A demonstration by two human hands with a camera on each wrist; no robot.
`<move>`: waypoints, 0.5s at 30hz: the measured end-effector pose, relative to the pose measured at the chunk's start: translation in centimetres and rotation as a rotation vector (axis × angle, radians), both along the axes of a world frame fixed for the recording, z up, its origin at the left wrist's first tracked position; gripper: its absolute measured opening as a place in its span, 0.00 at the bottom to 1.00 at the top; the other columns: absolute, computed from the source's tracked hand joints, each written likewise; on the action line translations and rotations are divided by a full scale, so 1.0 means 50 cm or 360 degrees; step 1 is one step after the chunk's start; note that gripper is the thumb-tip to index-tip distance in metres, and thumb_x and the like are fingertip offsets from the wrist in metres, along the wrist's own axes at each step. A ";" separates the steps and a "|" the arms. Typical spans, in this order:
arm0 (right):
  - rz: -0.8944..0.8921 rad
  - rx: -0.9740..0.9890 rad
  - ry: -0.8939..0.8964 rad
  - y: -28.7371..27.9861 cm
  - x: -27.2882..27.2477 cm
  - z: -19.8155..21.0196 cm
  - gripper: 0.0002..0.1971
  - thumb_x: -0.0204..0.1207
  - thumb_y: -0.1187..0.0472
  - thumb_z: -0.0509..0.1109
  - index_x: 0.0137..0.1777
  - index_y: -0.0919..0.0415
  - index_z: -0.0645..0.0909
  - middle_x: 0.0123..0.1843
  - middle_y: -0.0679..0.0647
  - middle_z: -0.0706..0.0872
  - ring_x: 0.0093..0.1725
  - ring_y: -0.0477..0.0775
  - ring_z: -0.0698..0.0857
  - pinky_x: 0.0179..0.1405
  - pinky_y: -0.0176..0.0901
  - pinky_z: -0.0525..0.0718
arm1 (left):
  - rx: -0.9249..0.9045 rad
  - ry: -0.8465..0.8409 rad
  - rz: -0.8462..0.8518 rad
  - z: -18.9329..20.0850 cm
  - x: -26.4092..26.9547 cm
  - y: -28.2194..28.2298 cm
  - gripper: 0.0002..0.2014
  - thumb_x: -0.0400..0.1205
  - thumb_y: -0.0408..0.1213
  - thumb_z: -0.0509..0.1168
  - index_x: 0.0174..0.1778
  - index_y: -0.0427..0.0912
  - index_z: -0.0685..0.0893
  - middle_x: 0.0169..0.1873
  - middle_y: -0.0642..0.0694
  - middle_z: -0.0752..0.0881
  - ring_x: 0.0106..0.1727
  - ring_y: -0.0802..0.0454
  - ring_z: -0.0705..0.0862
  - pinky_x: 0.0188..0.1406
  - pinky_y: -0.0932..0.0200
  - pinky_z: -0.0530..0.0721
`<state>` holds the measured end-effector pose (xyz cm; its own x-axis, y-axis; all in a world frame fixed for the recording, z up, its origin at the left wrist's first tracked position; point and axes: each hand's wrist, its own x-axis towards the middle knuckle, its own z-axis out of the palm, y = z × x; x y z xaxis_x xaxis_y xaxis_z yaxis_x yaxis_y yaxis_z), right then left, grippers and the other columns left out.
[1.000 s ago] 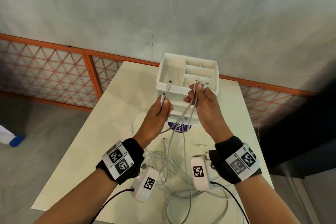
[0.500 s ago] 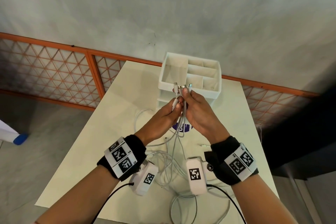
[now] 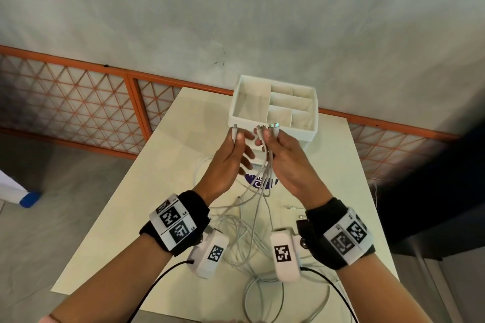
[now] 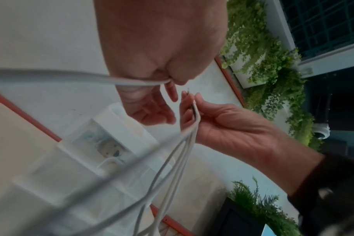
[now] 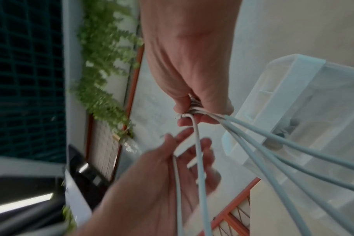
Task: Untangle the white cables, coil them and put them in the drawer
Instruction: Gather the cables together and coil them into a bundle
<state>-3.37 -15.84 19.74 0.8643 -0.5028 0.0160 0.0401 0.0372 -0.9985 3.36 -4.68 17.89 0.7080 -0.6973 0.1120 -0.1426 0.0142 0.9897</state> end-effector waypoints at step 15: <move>-0.0115 0.0675 -0.0254 0.049 0.008 -0.006 0.15 0.85 0.58 0.57 0.57 0.68 0.82 0.51 0.53 0.91 0.59 0.48 0.87 0.60 0.43 0.85 | 0.0005 0.0168 -0.0380 0.023 -0.029 -0.025 0.28 0.87 0.51 0.38 0.81 0.60 0.33 0.74 0.57 0.70 0.70 0.69 0.75 0.56 0.81 0.77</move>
<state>-2.99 -13.39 19.42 0.8301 -0.5526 -0.0741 0.2100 0.4329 -0.8767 1.92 -5.91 19.03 0.5308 -0.8464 0.0441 -0.0316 0.0322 0.9990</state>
